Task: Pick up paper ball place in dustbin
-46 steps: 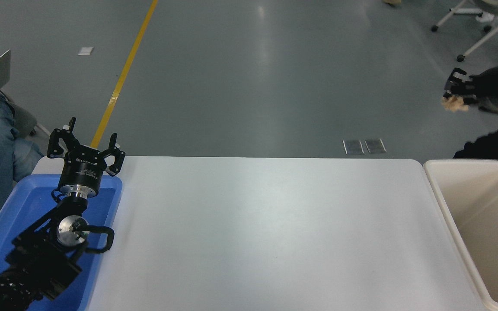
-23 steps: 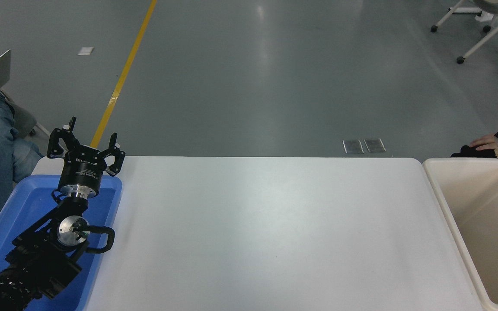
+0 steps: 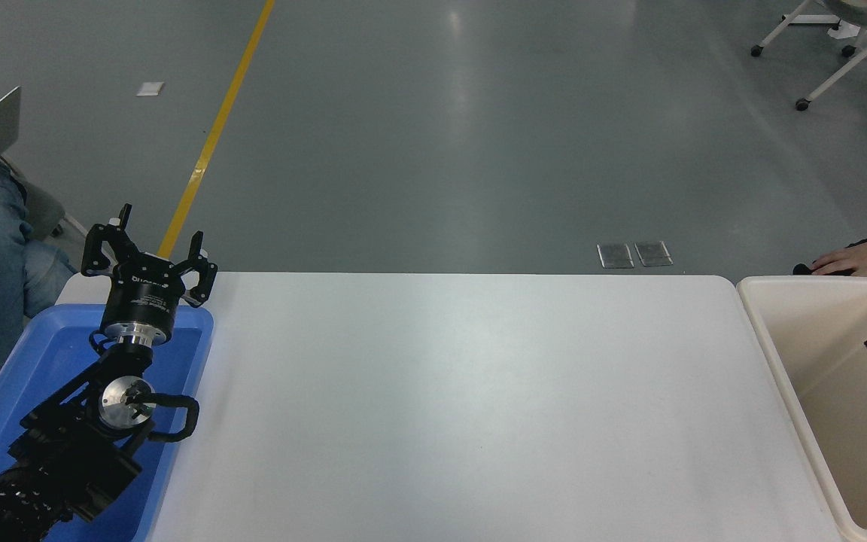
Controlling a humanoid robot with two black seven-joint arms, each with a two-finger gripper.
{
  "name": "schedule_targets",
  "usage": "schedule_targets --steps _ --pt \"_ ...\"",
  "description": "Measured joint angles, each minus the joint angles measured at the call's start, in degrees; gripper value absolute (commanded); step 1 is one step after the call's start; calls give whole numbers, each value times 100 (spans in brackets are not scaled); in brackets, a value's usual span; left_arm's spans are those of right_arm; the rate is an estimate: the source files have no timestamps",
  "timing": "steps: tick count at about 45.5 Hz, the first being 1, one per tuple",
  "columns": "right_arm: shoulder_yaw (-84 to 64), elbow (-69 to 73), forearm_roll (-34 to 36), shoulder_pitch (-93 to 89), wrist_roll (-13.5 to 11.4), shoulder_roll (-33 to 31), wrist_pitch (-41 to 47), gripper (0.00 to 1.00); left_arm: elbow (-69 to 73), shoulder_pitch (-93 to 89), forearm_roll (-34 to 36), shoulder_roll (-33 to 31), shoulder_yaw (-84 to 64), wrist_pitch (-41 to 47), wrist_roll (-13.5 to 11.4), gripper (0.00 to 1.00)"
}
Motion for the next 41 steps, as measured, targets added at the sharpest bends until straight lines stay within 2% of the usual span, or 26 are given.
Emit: schedule_targets --steps 2,3,26,41 --pt "23 0 4 -50 2 24 -13 100 0 0 1 0 0 0 0 99" --pt "33 -6 7 -79 2 36 -28 100 0 0 2 0 0 0 0 99" --pt "88 -3 20 -177 8 109 -88 100 3 -2 2 -3 0 0 0 99" --pt "-170 598 -39 930 22 -231 0 100 1 -3 0 -1 0 0 0 99"
